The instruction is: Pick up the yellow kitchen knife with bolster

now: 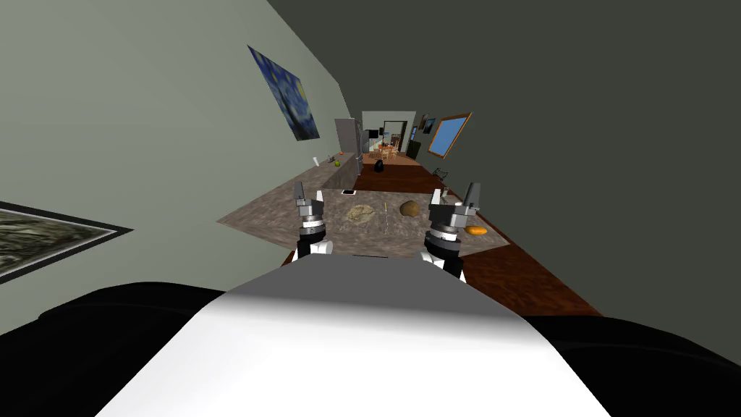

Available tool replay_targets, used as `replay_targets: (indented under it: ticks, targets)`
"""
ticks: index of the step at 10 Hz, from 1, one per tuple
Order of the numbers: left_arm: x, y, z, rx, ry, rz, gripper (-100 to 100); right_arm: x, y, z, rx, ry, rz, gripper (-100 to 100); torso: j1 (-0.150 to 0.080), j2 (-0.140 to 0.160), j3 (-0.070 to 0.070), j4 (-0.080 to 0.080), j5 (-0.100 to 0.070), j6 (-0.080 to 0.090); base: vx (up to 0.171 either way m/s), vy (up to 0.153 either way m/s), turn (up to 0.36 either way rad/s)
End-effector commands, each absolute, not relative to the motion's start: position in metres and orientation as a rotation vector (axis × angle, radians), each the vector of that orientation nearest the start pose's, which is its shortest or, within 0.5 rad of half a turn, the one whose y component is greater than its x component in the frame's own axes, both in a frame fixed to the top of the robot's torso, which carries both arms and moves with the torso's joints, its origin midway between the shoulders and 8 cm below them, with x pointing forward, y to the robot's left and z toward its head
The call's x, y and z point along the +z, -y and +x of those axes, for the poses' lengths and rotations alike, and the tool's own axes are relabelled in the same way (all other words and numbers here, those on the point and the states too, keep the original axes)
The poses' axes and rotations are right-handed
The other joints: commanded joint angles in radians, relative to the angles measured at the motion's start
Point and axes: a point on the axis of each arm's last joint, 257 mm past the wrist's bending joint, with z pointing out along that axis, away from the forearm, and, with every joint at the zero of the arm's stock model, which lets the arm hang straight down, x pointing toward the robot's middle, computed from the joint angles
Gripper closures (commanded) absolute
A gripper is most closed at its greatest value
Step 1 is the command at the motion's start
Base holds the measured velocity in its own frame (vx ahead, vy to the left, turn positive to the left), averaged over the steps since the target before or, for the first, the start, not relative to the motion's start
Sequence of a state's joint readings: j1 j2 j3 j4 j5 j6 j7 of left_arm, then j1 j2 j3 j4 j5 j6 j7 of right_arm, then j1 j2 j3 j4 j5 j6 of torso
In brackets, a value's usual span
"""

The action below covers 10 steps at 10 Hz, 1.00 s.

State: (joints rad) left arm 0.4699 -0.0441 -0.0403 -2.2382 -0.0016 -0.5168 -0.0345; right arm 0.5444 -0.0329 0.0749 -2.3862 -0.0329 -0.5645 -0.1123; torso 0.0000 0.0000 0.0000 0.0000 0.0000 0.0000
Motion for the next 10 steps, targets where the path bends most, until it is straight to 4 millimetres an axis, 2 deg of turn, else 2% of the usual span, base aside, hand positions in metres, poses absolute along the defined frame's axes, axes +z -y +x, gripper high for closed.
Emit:
replay_targets:
  ticks: [1,3,4,5,6,7,8,9,10]
  targets:
    - [0.019,-0.267,0.353,-1.321,-0.583,-0.678,0,0.062,0.253,0.322,1.549,-0.544,0.615,-100,0.000,0.000,0.000,0.000,0.000,0.000,-0.050,-0.006,0.124]
    - [0.019,-0.267,0.353,-1.321,-0.583,-0.678,0,0.054,0.252,0.340,1.584,-0.588,0.646,-100,-0.001,0.005,0.003,0.001,0.000,0.000,-0.093,-0.014,0.148]
    - [0.019,-0.267,0.353,-1.321,-0.583,-0.678,0,0.054,0.252,0.341,1.583,-0.591,0.650,-100,-0.001,0.006,0.003,0.001,0.000,0.000,-0.068,-0.020,0.026]
    - [0.019,-0.267,0.353,-1.321,-0.583,-0.678,0,0.049,0.252,0.352,1.603,-0.615,0.673,-100,-0.002,0.005,0.003,0.001,0.000,0.000,-0.060,-0.012,0.127]
    - [0.019,-0.267,0.353,-1.321,-0.583,-0.678,0,0.048,0.253,0.353,1.601,-0.618,0.677,-100,-0.001,0.004,0.002,0.001,0.000,0.000,-0.043,-0.011,0.043]
    - [0.019,-0.267,0.353,-1.321,-0.583,-0.678,0,0.043,0.254,0.366,1.623,-0.640,0.704,-100,-0.001,0.003,0.002,0.001,0.000,0.000,-0.060,0.000,0.096]
    - [0.019,-0.267,0.353,-1.321,-0.583,-0.678,0,0.042,0.254,0.367,1.620,-0.645,0.711,-100,-0.001,0.003,0.002,0.001,0.000,0.000,-0.052,-0.003,0.056]
    - [0.019,-0.267,0.353,-1.321,-0.583,-0.678,0,0.036,0.256,0.381,1.641,-0.666,0.743,-100,-0.001,0.003,0.002,0.001,0.000,0.000,-0.067,-0.003,0.108]
    - [0.019,-0.267,0.353,-1.321,-0.583,-0.678,0,0.034,0.256,0.382,1.638,-0.672,0.753,-100,-0.001,0.004,0.002,0.001,0.000,0.000,-0.053,-0.003,0.070]
